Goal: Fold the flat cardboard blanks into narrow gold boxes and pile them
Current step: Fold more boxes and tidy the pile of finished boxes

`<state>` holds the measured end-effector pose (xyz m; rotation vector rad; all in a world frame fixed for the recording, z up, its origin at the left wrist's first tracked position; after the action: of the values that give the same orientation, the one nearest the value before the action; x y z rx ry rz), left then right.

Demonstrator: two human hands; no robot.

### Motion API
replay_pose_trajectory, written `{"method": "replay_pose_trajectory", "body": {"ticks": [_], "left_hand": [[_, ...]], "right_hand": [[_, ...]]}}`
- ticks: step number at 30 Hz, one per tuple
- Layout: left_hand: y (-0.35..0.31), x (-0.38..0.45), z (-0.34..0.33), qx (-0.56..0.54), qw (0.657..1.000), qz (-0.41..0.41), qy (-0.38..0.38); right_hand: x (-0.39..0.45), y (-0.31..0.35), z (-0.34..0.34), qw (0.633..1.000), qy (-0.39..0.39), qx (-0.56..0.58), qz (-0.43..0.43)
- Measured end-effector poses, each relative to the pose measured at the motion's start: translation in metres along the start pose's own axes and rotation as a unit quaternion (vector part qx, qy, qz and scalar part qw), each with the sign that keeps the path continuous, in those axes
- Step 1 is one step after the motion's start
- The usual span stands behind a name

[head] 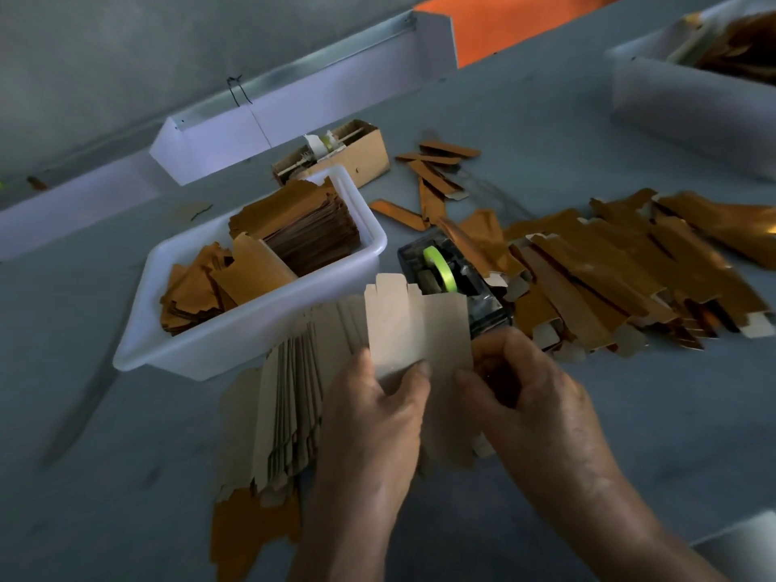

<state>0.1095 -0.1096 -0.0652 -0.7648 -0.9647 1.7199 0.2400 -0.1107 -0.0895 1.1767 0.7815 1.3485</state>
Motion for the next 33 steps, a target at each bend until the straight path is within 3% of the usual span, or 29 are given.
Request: {"method": "replay_pose_trajectory", "body": {"ticks": [6,11,15,17,19,22,24,26,29,33], "left_hand": [[-0.003,-0.001,-0.005,-0.011,1.0,-0.015,-0.012],[-0.005,-0.005,-0.007,-0.028,0.999,-0.016,0.003],[-0.011,-0.011,-0.003,-0.034,0.993,-0.051,0.1],[-0.011,-0.015,0.0,-0.021,0.984,-0.071,0.161],[-0.01,-0.017,0.001,-0.004,0.984,-0.085,0.159],[-0.007,-0.017,0.002,0.0,0.986,-0.062,0.151],[-0.007,-0.018,0.003,-0.017,0.981,-0.032,0.192],[-0.009,-0.02,0.003,-0.035,0.975,-0.01,0.22],[-0.009,-0.021,0.001,-0.042,0.982,0.018,0.182],[-0.011,-0.026,0.0,0.07,0.993,-0.039,0.087]], "right_hand": [[-0.004,0.001,0.003,1.0,-0.007,-0.009,0.026],[-0.008,0.005,0.003,0.996,0.054,0.071,0.022],[-0.007,0.004,0.009,0.981,0.122,0.153,-0.001],[-0.004,0.003,0.011,0.985,0.107,0.134,-0.011],[-0.003,0.003,0.009,0.992,0.093,0.083,-0.024],[-0.003,-0.001,0.007,0.994,0.077,0.033,-0.071],[-0.002,-0.01,0.009,0.98,0.08,0.107,-0.15],[-0.002,-0.013,0.009,0.938,0.138,0.232,-0.219],[-0.003,-0.012,0.01,0.905,0.168,0.311,-0.237],[-0.001,-0.01,0.01,0.901,0.141,0.333,-0.24]]}}
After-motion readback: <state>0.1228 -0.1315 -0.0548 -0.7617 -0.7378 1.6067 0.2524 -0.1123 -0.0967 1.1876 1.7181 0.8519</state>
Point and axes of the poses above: each hand's wrist, its own x-axis towards the middle knuckle, its own z-axis out of the back of the hand, y = z × x, the point moved 2 cm from there along x, towards the middle knuckle
